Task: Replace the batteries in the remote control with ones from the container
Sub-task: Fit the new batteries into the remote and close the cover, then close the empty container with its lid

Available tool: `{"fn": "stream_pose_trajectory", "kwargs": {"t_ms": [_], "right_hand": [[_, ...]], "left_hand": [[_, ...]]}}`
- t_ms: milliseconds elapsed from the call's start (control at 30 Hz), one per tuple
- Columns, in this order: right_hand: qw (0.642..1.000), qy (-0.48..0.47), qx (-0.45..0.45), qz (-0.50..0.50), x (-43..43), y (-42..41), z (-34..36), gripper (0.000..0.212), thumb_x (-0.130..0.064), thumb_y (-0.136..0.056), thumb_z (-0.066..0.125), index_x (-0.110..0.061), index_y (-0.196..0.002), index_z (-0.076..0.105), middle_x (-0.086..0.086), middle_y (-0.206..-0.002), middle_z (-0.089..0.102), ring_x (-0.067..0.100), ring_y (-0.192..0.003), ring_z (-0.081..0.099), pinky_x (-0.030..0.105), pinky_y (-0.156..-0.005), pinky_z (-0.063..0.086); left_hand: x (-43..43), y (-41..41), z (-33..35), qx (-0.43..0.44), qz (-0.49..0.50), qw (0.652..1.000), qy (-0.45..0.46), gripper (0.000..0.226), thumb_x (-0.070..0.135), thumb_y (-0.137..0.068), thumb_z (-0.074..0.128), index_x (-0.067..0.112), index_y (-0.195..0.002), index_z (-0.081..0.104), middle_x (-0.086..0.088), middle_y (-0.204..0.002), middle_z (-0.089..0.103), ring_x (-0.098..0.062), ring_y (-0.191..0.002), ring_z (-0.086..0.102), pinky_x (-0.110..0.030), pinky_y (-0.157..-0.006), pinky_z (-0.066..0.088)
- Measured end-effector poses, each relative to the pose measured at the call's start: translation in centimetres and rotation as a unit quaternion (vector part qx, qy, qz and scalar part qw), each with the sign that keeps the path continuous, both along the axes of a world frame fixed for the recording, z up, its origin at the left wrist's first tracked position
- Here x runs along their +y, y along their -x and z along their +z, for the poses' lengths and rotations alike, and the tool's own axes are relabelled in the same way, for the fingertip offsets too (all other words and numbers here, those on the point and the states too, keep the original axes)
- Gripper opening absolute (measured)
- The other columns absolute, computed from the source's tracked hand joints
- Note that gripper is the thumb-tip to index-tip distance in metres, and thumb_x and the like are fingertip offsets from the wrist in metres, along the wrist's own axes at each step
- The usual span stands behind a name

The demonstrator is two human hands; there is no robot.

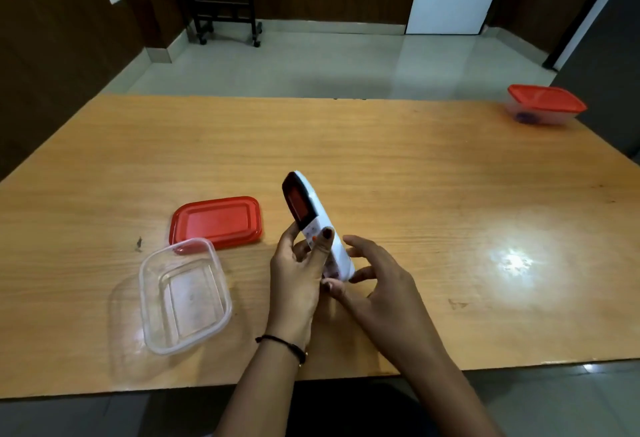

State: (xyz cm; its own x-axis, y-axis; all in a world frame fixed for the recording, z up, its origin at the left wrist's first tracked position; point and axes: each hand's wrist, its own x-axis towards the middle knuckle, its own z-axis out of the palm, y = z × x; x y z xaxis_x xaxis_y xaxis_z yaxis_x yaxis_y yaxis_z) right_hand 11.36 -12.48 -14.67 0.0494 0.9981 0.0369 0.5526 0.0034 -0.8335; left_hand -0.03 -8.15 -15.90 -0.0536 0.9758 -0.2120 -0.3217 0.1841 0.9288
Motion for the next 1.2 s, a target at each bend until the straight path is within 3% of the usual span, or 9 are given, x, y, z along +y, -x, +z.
{"fn": "stream_pose_trajectory", "kwargs": {"t_ms": [133,267,400,533,633,767,933,1100,1200], "right_hand": [[0.996,-0.039,0.034,-0.069,1.1,-0.8,-0.6,0.030,-0.023,-0.090,0.060,-0.031,-0.119,0.060,-0.017,-0.101,0.067,-0.005,-0.083,0.063,0.012,-0.063,0.048],[0.987,-0.001,0.108,-0.117,1.8,-1.8,-0.8,0.023,-0.019,-0.094,0.052,-0.033,-0.108,0.065,-0.014,-0.086,0.071,-0.005,-0.051,0.058,0.015,-0.048,0.044],[0.976,0.009,0.141,-0.162,1.8,-1.9,-1.0,0.021,-0.017,-0.093,0.055,-0.035,-0.100,0.064,-0.015,-0.068,0.072,0.012,-0.040,0.055,0.020,-0.041,0.046],[0.973,0.017,0.127,-0.190,2.1,-2.2,-1.3,0.023,-0.022,-0.091,0.059,-0.020,-0.113,0.065,-0.003,-0.075,0.073,0.012,-0.037,0.056,0.020,-0.038,0.045],[0.977,0.033,0.105,-0.184,2.4,-2.5,-1.2,0.024,-0.020,-0.091,0.058,-0.016,-0.114,0.065,0.002,-0.075,0.072,0.005,-0.038,0.057,0.021,-0.036,0.043],[0.976,-0.024,-0.016,-0.218,2.0,-2.2,-0.4,0.027,-0.022,-0.093,0.055,-0.018,-0.119,0.061,0.003,-0.105,0.068,0.007,-0.074,0.066,0.018,-0.054,0.045],[0.980,-0.169,-0.087,-0.063,2.9,4.3,1.6,0.028,-0.011,-0.090,0.057,-0.019,-0.117,0.062,-0.001,-0.112,0.061,0.016,-0.089,0.060,0.029,-0.076,0.047],[0.975,-0.108,-0.163,0.107,7.8,11.3,1.2,0.048,-0.018,-0.089,0.058,-0.016,-0.136,0.046,0.005,-0.138,0.047,0.022,-0.128,0.040,0.031,-0.102,0.034],[0.963,0.019,-0.230,0.139,12.0,12.9,1.0,0.072,-0.033,-0.087,0.062,-0.015,-0.146,0.026,0.011,-0.152,0.029,0.030,-0.139,0.024,0.042,-0.111,0.026]], "left_hand": [[0.2,-0.3,-0.5,0.011,-0.029,1.000,-0.006,0.042,0.018,-0.086,0.061,0.024,-0.126,0.052,0.004,-0.099,0.074,-0.012,-0.091,0.071,-0.032,-0.077,0.057],[0.0,-0.6,-0.6,0.048,-0.084,0.995,0.017,0.046,-0.005,-0.091,0.049,0.010,-0.134,0.047,0.003,-0.112,0.068,-0.003,-0.094,0.068,-0.020,-0.078,0.056],[-0.6,-1.2,0.5,0.070,-0.104,0.992,0.018,0.056,-0.006,-0.090,0.048,0.009,-0.142,0.034,0.001,-0.138,0.052,0.000,-0.115,0.055,-0.021,-0.098,0.046],[-0.9,-1.5,1.1,0.089,-0.121,0.989,0.000,0.053,-0.005,-0.091,0.049,0.012,-0.140,0.038,0.006,-0.133,0.056,0.014,-0.102,0.055,-0.007,-0.088,0.046],[-1.6,-0.9,1.8,0.062,-0.139,0.988,0.006,0.054,-0.003,-0.091,0.050,0.017,-0.140,0.038,0.014,-0.116,0.062,0.010,-0.100,0.061,-0.015,-0.091,0.049],[-3.0,2.1,2.8,0.068,-0.090,0.993,-0.016,0.051,0.001,-0.089,0.054,0.024,-0.134,0.045,0.010,-0.115,0.067,-0.003,-0.110,0.061,-0.034,-0.101,0.047],[-3.9,8.6,5.6,0.191,0.130,0.959,-0.166,0.036,-0.005,-0.088,0.052,0.015,-0.117,0.059,0.006,-0.109,0.067,0.003,-0.102,0.062,-0.012,-0.089,0.047],[-5.3,14.9,4.6,0.244,0.260,0.928,-0.113,0.032,0.001,-0.089,0.049,0.022,-0.108,0.064,0.009,-0.109,0.067,0.000,-0.103,0.061,-0.016,-0.092,0.046],[-5.2,17.4,2.9,0.276,0.251,0.927,-0.035,0.025,0.008,-0.089,0.055,0.017,-0.110,0.063,0.002,-0.106,0.065,-0.008,-0.089,0.060,-0.017,-0.079,0.046]]}}
